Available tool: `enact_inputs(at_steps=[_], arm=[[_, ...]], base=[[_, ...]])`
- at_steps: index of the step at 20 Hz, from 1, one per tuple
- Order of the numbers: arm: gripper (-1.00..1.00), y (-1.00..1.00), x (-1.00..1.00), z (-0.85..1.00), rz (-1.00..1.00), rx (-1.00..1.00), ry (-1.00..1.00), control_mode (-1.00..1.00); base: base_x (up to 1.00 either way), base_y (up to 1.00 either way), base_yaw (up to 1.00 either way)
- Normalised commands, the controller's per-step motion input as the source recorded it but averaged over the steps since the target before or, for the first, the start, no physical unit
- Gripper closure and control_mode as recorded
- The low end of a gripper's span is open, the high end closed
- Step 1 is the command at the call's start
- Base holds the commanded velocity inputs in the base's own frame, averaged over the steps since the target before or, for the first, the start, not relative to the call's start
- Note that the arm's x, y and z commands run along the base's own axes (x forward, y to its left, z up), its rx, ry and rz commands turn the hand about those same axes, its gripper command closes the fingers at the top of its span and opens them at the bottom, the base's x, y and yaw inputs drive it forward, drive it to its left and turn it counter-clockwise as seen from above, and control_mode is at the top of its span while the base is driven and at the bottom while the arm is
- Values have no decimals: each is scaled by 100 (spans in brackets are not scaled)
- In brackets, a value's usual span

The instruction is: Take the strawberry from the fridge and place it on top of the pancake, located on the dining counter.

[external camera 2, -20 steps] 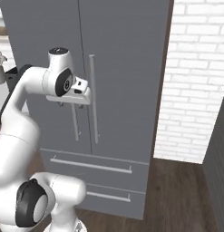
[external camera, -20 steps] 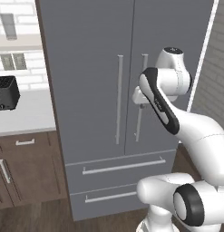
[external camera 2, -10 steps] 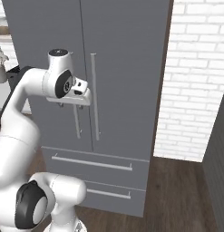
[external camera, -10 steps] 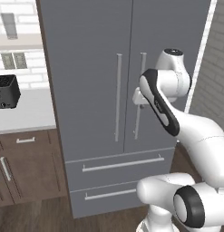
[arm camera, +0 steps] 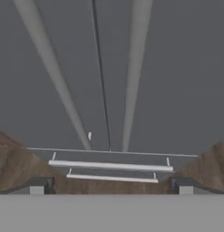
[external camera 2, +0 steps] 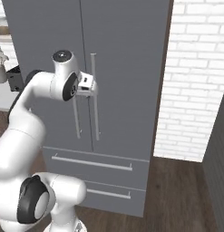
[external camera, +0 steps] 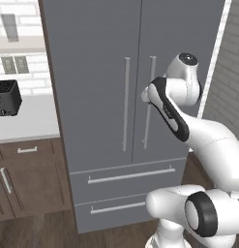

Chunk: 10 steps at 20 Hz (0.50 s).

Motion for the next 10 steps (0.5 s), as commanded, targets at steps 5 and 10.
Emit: enact_inputs(at_steps=[5, 10], arm=[[-100, -18, 28, 48, -8, 1, -44, -100], [-100, -9, 67, 66, -12, 9, -10, -100]], base=[[0, 0, 0], [0, 0, 0]])
